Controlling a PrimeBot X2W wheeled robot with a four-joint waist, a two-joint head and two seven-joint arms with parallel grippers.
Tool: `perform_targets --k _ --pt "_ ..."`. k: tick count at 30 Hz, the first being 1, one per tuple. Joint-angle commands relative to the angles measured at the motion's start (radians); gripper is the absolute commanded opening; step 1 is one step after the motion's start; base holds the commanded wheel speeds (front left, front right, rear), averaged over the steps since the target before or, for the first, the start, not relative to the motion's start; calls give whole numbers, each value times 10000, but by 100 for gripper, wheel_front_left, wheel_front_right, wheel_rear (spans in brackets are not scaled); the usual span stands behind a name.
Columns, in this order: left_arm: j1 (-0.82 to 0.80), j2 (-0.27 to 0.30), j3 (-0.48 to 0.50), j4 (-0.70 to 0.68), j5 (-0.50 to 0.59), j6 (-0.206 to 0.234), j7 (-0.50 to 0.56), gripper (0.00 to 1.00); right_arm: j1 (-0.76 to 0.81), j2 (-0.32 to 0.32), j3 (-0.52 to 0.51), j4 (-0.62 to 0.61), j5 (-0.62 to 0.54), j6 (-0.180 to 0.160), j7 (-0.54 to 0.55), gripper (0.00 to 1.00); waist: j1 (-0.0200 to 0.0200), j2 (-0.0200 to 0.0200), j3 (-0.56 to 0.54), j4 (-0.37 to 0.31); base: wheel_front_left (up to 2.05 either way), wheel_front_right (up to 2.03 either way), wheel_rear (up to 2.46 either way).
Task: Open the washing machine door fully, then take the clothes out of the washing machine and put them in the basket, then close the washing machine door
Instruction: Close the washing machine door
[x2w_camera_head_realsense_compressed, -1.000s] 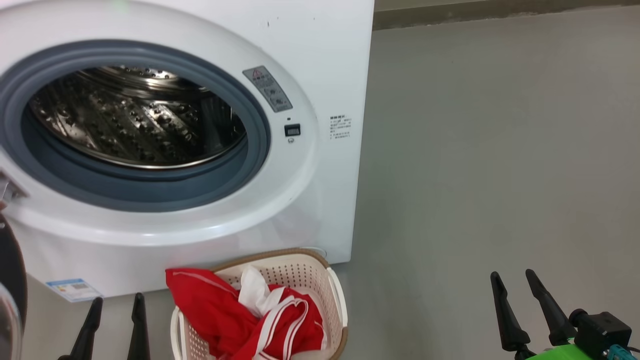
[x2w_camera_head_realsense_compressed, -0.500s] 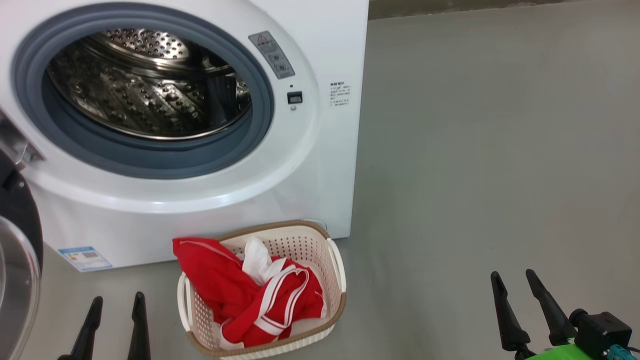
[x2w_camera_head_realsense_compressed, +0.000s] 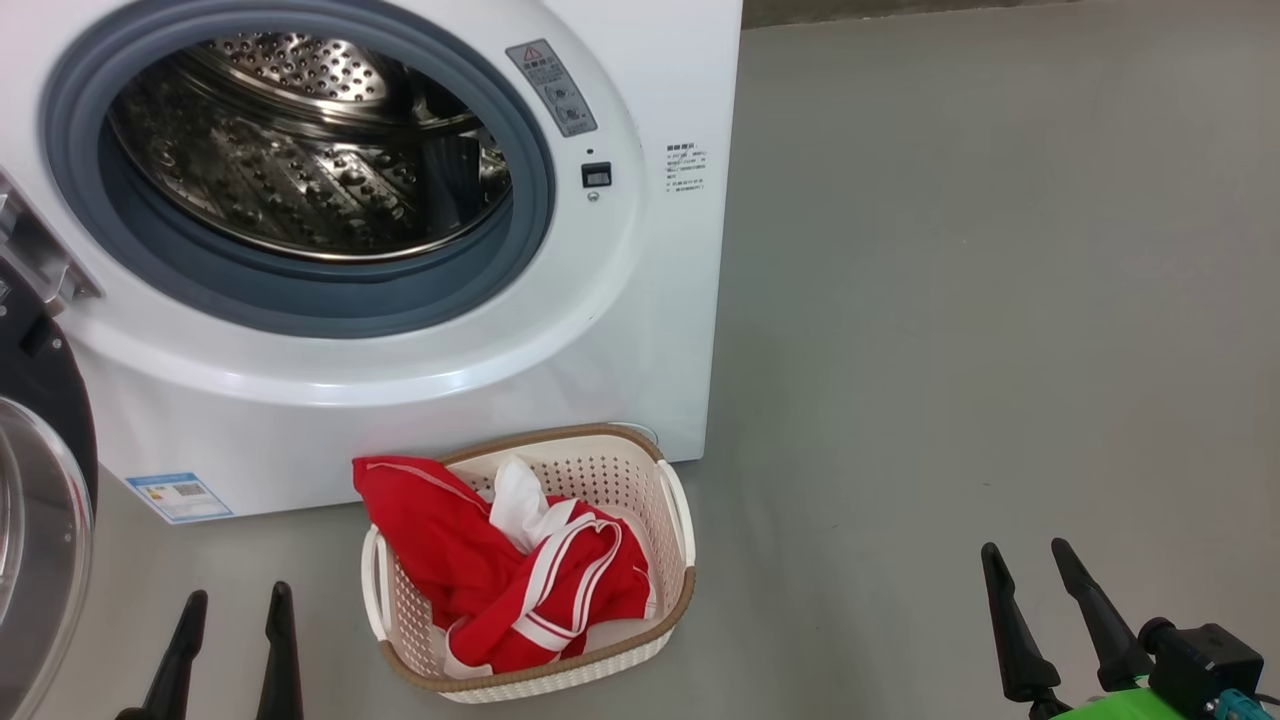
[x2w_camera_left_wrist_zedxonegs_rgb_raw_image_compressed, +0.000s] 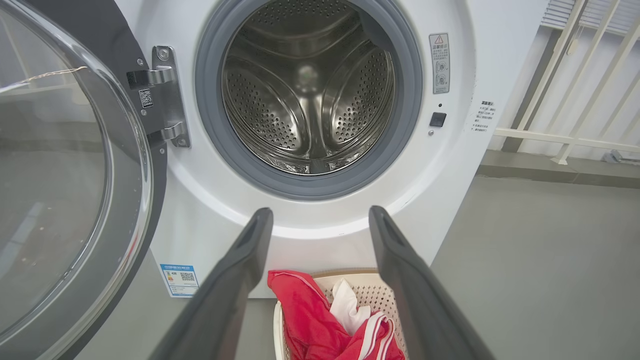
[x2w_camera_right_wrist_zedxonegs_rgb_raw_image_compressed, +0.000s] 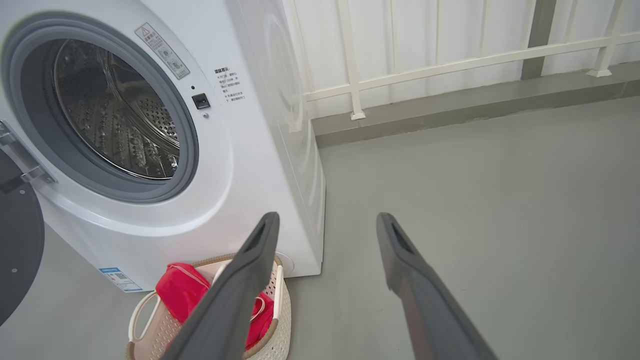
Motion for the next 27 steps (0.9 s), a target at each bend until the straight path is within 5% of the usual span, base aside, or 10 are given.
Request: perform_targets --k 1,12,27 --pt "-261 144 272 -259 -16 -56 -49 100 -126 -95 214 -248 -18 65 -63 100 0 -1 -14 1 0 0 0" --pt "-284 65 107 -85 -54 -56 -49 100 -112 -169 422 -170 0 65 -63 100 0 -1 -152 473 0 0 0" --pt "-84 -55 235 299 -348 -56 -49 100 -315 -475 955 2 73 65 -63 100 0 -1 -310 2576 0 0 0"
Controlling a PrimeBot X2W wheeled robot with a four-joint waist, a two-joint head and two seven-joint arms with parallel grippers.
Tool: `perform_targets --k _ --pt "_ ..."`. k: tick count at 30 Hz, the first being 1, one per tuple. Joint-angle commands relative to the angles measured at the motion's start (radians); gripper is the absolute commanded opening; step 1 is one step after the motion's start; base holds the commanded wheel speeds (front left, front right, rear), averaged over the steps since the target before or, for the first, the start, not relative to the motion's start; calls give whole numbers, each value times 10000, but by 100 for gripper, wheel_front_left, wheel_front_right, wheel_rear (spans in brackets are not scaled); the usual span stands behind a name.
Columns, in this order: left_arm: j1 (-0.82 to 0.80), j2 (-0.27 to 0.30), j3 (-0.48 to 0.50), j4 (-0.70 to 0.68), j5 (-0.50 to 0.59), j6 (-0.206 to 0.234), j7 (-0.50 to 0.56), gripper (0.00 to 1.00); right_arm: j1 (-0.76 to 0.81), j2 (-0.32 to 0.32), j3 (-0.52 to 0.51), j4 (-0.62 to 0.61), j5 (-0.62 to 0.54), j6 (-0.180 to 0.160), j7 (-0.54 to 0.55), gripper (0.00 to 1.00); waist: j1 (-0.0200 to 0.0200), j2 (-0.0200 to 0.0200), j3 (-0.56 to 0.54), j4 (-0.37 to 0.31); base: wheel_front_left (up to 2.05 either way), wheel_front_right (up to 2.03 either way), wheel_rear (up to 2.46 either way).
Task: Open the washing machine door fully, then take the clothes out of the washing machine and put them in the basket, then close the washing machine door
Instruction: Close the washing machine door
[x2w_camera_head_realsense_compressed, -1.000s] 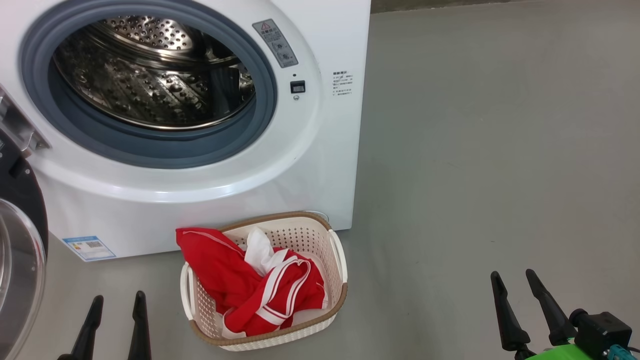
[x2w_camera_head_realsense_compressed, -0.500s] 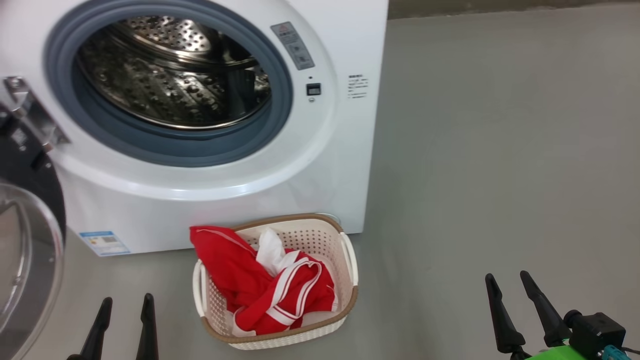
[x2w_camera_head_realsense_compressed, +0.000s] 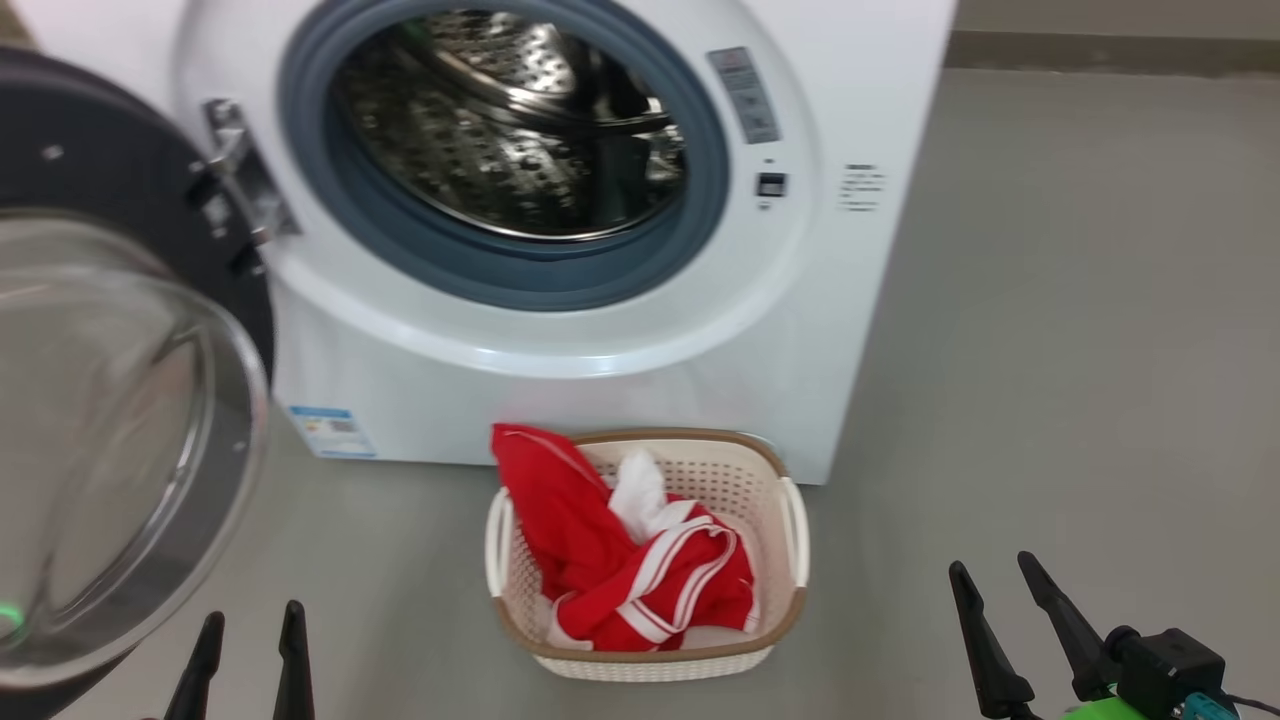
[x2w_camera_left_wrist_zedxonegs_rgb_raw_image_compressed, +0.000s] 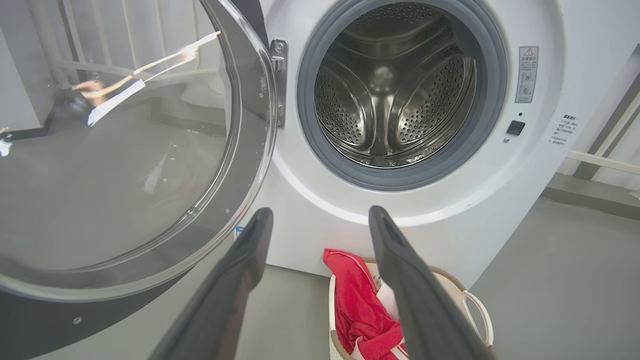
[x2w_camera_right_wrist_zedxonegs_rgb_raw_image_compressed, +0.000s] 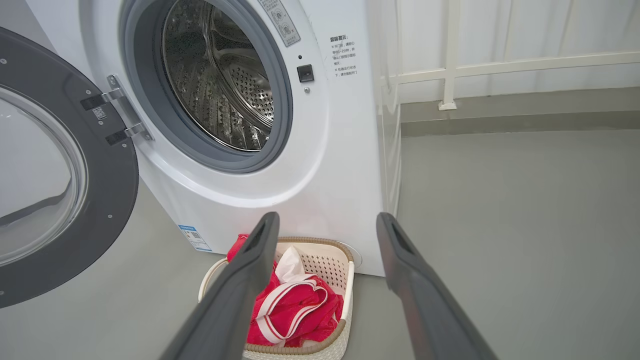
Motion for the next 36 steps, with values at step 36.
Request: perform_targets --k 36 --pt "687 61 124 -742 -991 983 -51 100 -1517 -704 1953 551 338 65 -63 100 0 0 -107 3219 0 0 0"
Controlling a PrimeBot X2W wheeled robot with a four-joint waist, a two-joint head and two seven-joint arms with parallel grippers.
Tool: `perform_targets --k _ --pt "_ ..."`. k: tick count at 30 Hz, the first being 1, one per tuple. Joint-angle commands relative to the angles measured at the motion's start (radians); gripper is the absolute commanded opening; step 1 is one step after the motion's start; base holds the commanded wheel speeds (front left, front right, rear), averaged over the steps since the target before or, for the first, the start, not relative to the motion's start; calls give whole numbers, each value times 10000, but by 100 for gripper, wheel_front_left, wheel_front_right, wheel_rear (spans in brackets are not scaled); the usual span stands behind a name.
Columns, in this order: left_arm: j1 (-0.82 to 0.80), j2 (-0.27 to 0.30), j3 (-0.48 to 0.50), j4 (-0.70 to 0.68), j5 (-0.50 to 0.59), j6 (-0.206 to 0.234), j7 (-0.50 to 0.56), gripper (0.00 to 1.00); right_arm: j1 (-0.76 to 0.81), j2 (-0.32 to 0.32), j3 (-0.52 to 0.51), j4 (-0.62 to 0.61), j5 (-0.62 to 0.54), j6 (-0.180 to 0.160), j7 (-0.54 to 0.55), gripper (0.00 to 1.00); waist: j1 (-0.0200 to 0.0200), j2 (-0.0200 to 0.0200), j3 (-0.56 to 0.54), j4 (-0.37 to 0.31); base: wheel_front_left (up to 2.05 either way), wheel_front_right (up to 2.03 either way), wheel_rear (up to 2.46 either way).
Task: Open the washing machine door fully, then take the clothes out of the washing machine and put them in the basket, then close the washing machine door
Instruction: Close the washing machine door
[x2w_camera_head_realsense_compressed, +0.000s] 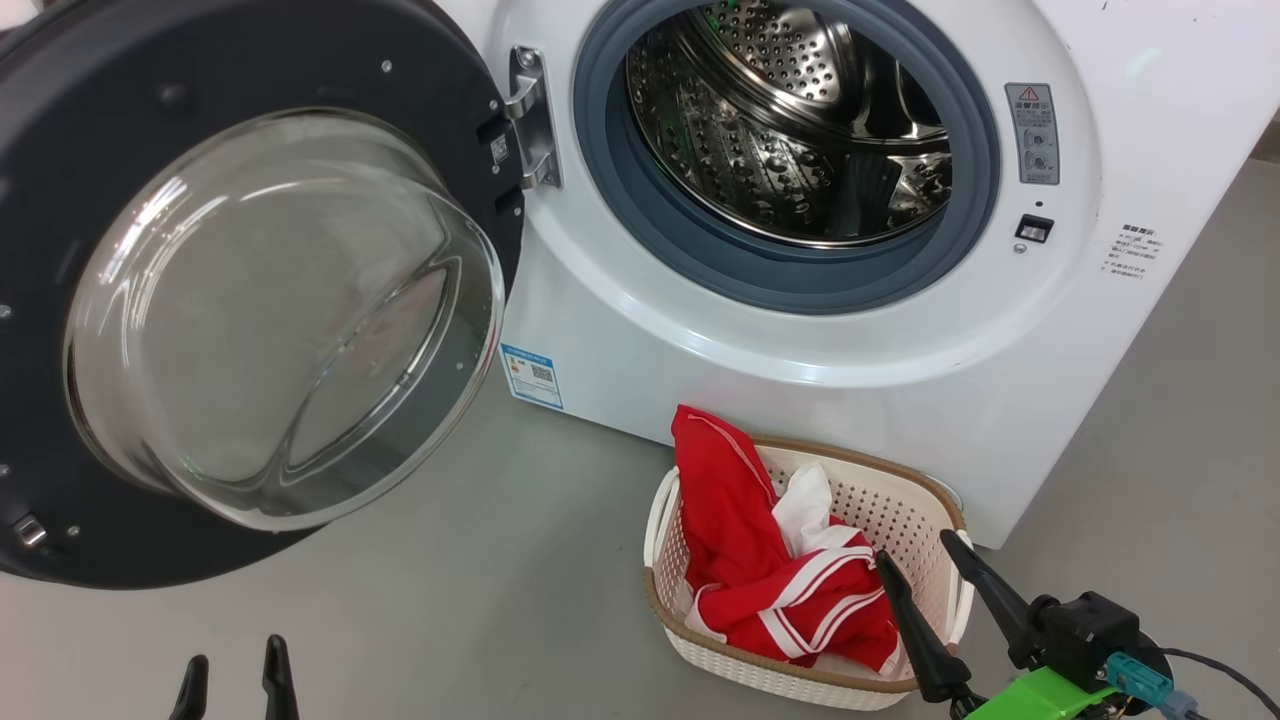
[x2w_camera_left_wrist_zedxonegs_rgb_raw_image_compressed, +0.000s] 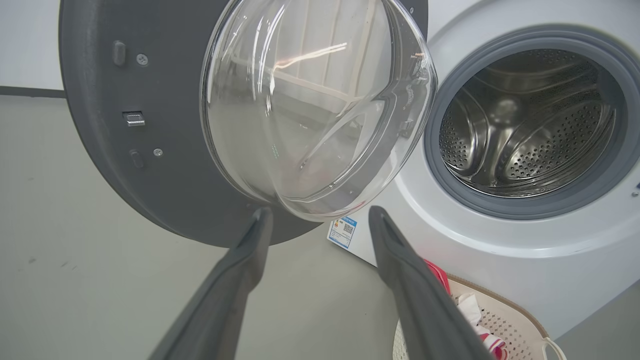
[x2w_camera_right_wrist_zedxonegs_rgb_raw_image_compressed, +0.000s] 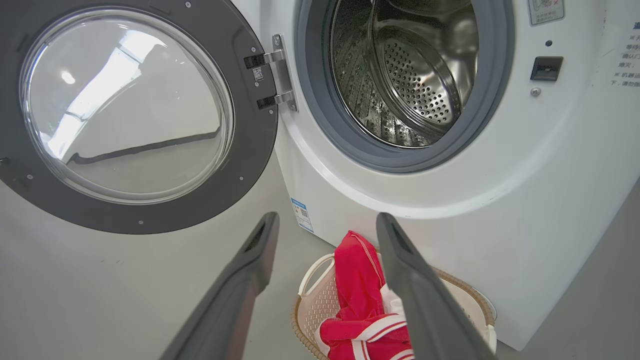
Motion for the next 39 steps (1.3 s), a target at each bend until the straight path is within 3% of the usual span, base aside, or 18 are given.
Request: perform_targets --k 1,3,4,6,14,18,23,28,34,39 --pt "-111 82 308 -298 -79 83 -51 100 -397 -124 262 -191 165 65 -63 100 0 0 -15 -6 0 0 0" --pt "-145 82 311 -329 -112 60 -51 96 -375 -116 277 -189 183 65 -63 100 0 0 -29 -14 0 0 0" --pt "-170 82 308 -351 -138 37 -51 73 -360 -112 278 -187 190 65 -63 100 0 0 -37 -19 0 0 0" --pt "-242 82 296 -399 -236 -59 -51 0 -322 -94 261 -183 198 65 -63 100 0 0 -48 -28 0 0 0" --pt "-1345 82 1189 -1395 -512 -490 -51 0 -156 35 137 -202 152 65 -63 100 0 0 -32 -31 0 0 0" --pt "-2487 230 2016 -2195 48 -802 -51 0 -82 125 48 -237 108 65 -63 100 0 0 33 -22 0 0 0" --pt "-4249 1355 2717 -2293 397 -933 -51 0 -16 234 -98 -300 37 65 -63 100 0 0 167 -10 0 0 0" --pt "-6064 2611 3141 -1482 -161 -957 -51 0 62 307 -321 -405 -64 65 -63 100 0 0 329 -6 0 0 0" --pt "-7750 3881 3294 11 -1180 -960 -51 0 139 354 -498 -501 -189 65 -63 100 0 0 498 24 0 0 0" --pt "-8987 4800 3365 2205 -2553 -961 -24 0 114 379 -544 -529 -265 65 -63 100 0 0 650 54 0 0 0"
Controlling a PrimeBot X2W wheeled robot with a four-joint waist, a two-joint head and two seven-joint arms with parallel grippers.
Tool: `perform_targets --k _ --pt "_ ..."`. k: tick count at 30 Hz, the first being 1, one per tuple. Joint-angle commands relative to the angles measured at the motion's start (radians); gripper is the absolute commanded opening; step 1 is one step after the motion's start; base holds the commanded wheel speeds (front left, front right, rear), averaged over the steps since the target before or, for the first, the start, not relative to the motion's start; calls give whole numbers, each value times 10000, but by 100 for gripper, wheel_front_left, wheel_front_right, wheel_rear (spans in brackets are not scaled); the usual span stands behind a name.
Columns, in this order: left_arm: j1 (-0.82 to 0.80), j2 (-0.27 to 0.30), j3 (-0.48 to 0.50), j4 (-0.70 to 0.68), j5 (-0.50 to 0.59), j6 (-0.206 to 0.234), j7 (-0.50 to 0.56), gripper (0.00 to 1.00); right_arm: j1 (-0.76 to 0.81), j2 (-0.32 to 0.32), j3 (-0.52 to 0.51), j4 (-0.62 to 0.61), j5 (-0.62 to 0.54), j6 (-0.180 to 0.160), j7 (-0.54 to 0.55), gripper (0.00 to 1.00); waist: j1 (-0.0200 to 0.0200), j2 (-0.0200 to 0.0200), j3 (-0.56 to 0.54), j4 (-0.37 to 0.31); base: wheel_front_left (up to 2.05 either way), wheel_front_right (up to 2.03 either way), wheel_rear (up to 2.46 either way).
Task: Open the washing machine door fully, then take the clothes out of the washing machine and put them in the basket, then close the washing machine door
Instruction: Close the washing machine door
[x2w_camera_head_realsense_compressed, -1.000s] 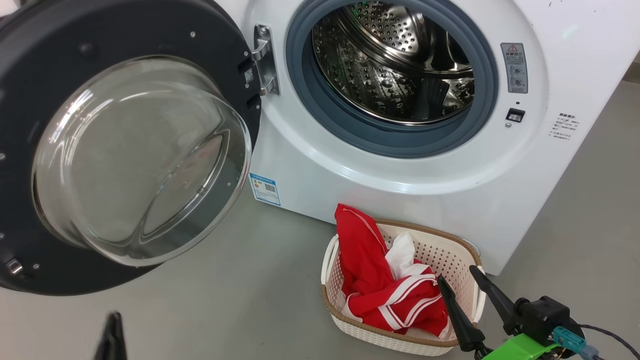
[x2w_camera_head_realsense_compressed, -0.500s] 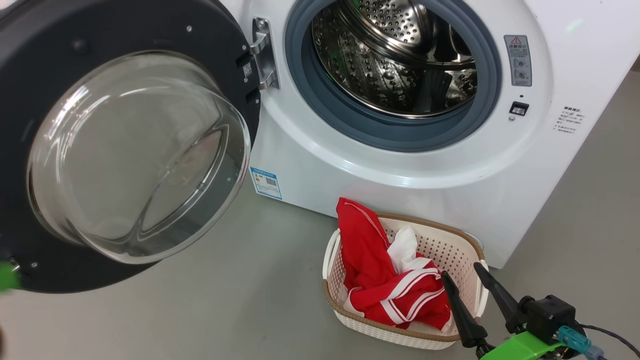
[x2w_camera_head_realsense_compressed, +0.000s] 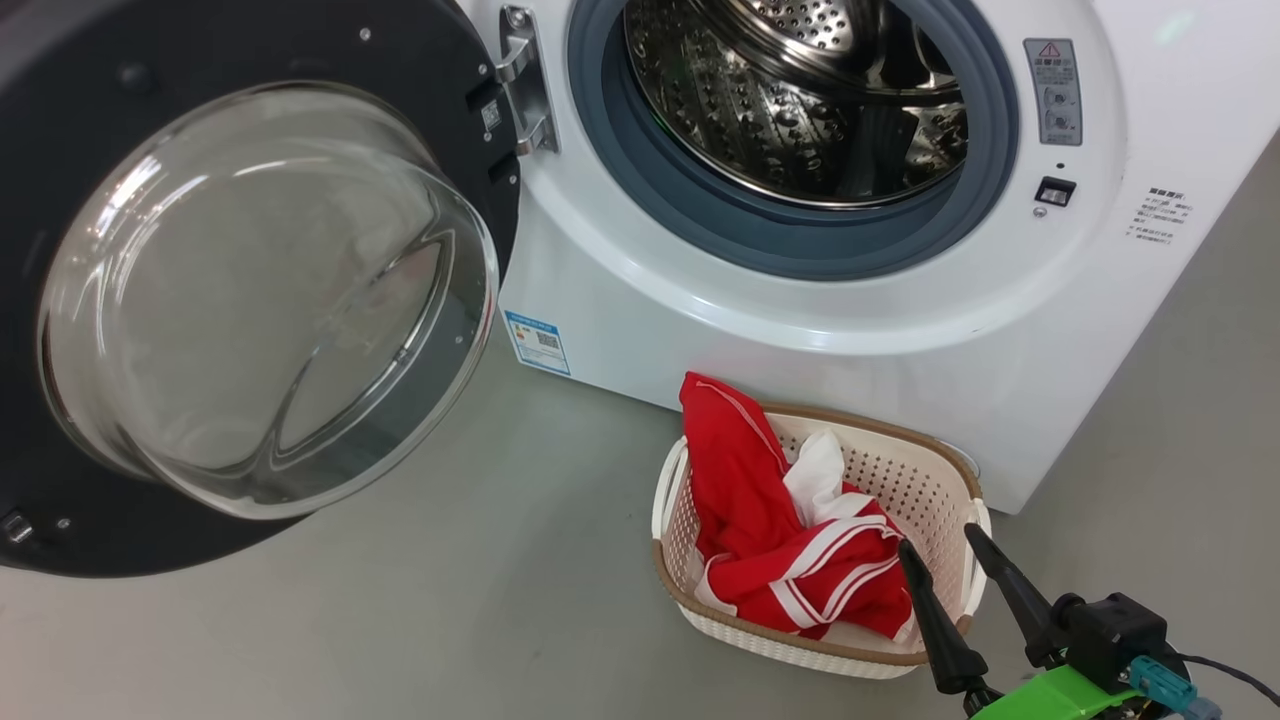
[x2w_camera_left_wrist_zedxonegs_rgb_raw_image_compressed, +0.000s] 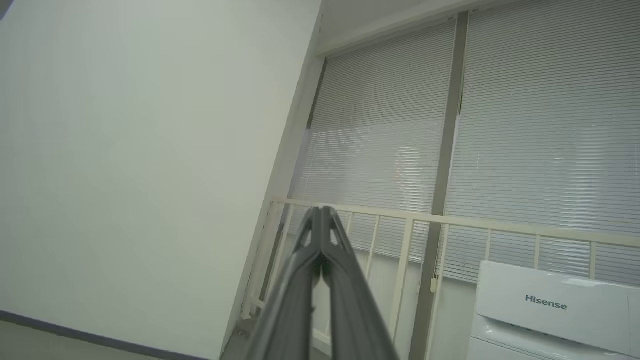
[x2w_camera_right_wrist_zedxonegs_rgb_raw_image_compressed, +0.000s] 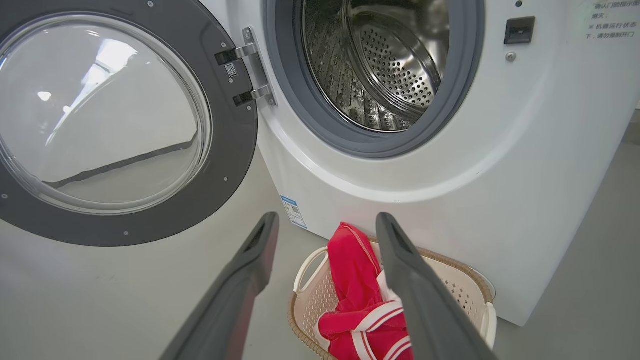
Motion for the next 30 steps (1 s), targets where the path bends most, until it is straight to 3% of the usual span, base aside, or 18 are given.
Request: perform_targets --k 1,7,15,23,30 --pt "-474 835 172 332 -435 -56 142 0 -156 -31 220 -247 -102 65 -63 100 0 -1 45 17 0 0 0" --pt "-1820 2129 -156 2956 -2504 -56 1604 0 -304 -74 267 -249 -173 65 -63 100 0 -1 320 12 0 0 0" --pt "-2671 3005 -955 4940 -4541 -57 4821 0 -442 -251 314 -253 -225 65 -63 100 0 -1 698 -53 0 0 0" --pt "-2539 3290 -1401 5903 -5655 -57 7128 0 -679 -438 419 -272 -351 65 -63 100 0 -1 1227 -172 0 0 0" --pt "-2051 3219 -1721 5899 -6241 -57 8117 0 -806 -539 420 -290 -440 65 -63 100 0 -1 1504 -202 0 0 0"
